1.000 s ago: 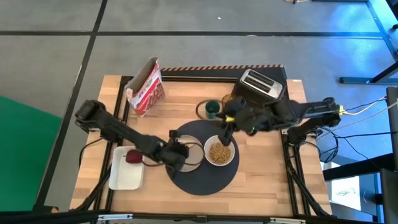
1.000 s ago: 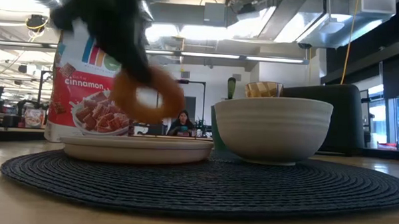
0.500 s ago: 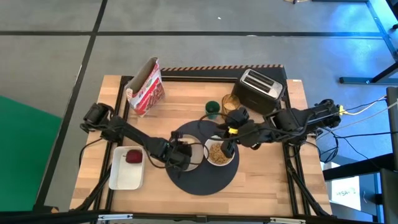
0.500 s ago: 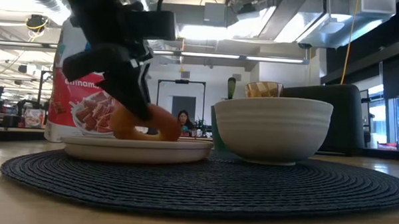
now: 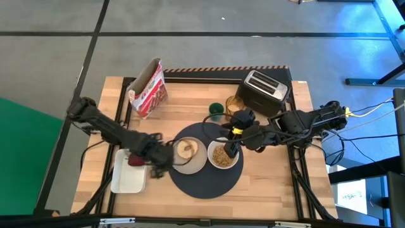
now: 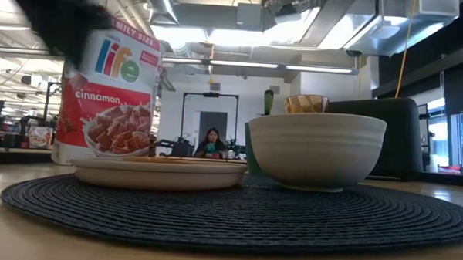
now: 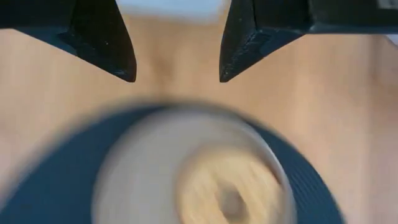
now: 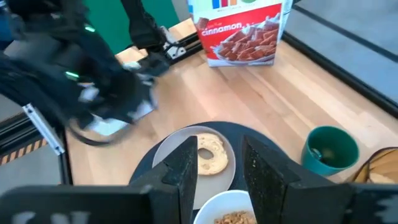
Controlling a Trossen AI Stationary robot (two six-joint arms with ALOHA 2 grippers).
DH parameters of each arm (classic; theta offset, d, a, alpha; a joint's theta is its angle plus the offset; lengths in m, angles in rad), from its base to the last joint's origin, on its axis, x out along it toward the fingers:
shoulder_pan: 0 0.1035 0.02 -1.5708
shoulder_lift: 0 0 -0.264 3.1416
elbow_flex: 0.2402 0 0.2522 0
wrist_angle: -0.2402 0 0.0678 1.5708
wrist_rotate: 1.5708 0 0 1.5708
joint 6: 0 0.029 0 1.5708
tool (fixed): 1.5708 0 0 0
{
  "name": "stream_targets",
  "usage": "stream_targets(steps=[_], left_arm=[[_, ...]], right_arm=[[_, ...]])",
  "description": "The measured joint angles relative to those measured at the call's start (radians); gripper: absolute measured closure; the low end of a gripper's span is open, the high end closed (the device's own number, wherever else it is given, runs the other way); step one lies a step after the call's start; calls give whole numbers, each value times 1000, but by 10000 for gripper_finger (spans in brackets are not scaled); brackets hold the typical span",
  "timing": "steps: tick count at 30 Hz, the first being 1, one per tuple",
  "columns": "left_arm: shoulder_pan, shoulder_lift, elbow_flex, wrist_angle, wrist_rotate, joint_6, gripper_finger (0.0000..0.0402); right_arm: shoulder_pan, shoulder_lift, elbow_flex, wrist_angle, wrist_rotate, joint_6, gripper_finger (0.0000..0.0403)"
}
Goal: Arrange a breakfast setting
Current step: Put the red apple on the light brown plate
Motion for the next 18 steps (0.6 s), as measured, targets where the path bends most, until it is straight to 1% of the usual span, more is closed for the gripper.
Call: stream_targets(steps=[3,8,12,18], left_arm=[[-79,-70,-16,-109,81,-66,171],[-206,-152,-51,-204,95,-206,143],[-269,-199,-132,-206,147,-299,105],[-313,-231,-296,-172,180,-326,53]], right_arm=[[0,0,0,0,16,0,291],[0,0,0,-9,16,-1,291],[1,0,0,-9,16,-1,291],[16,0,0,-11,21,0,291]])
